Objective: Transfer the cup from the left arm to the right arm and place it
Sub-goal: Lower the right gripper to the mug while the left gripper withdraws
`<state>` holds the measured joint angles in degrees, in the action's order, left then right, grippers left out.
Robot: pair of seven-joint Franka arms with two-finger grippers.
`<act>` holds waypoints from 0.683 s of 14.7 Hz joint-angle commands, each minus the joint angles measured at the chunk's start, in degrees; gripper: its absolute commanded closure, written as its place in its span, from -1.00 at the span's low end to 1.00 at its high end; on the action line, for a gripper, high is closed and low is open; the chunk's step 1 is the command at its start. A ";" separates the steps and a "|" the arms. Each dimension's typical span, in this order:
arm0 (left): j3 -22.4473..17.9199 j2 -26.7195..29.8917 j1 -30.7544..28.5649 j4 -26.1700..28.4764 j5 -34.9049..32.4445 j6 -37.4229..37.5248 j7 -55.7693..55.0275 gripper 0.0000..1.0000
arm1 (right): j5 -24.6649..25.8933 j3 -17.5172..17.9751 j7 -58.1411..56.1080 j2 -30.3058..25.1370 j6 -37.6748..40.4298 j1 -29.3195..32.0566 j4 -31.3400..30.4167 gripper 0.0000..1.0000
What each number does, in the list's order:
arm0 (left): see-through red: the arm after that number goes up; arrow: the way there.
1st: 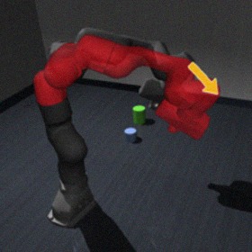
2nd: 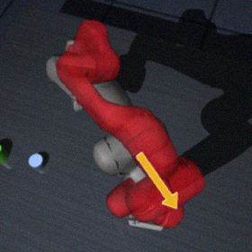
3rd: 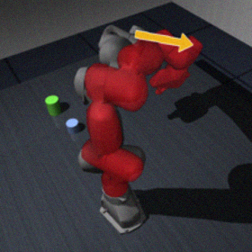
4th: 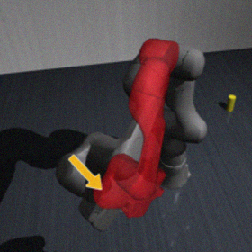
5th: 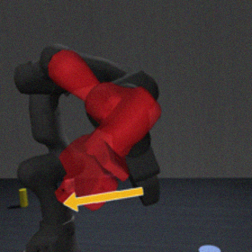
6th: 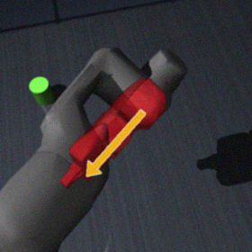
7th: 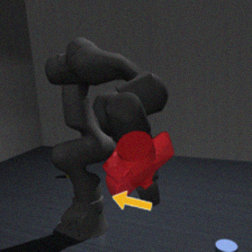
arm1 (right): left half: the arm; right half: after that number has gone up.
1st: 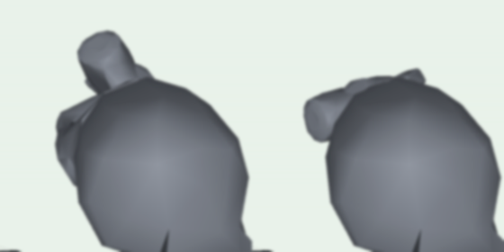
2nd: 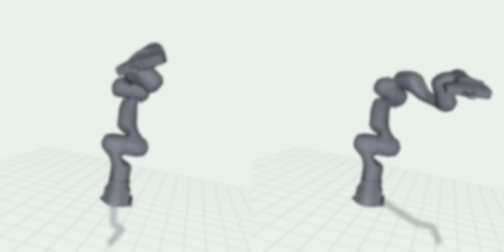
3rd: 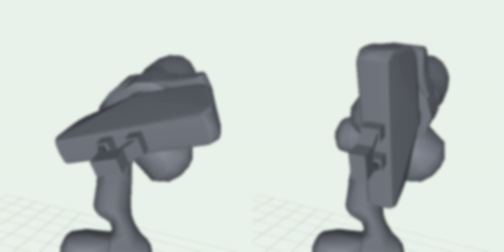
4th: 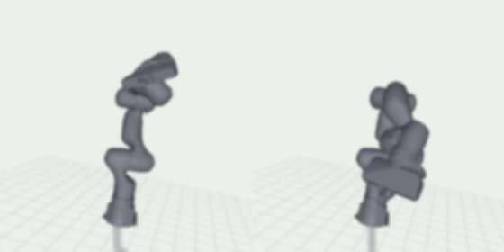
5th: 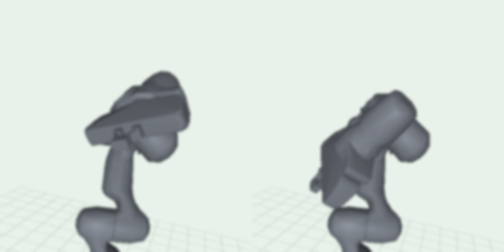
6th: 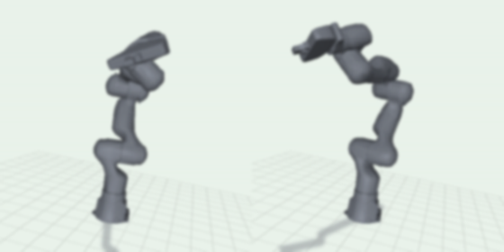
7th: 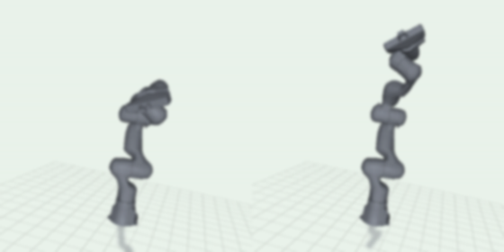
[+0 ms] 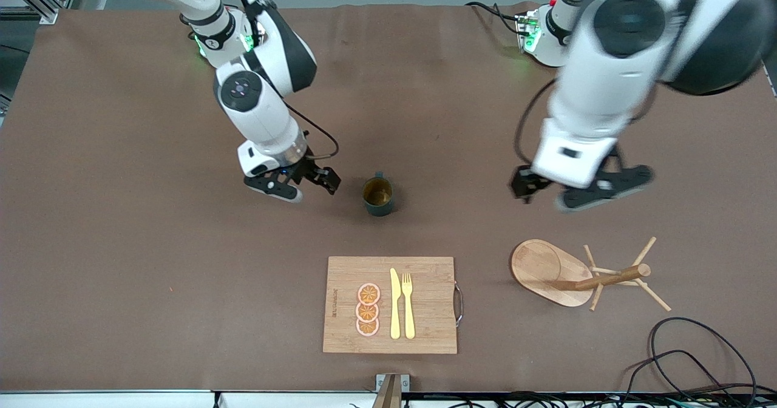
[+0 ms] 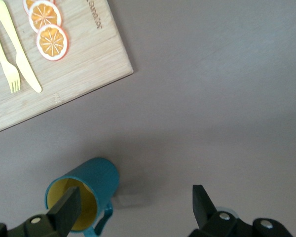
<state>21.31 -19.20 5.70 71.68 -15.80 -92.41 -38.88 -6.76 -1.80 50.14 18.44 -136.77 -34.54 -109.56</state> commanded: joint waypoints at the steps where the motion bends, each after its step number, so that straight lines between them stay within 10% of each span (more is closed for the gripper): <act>1: 0.49 3.11 -4.80 1.36 1.82 4.32 12.29 -1.00 | 0.43 -0.66 4.17 6.24 0.54 -2.98 6.80 -1.00; 10: -0.29 11.89 -18.01 3.82 10.42 8.73 34.57 -1.00 | 8.96 -0.58 -1.98 9.15 1.33 -8.44 7.08 -1.00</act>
<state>21.32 -11.57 -11.80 72.14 -7.81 -84.41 -5.84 1.20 -1.82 49.65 26.24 -135.56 -42.58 -103.19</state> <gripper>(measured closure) 0.000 0.000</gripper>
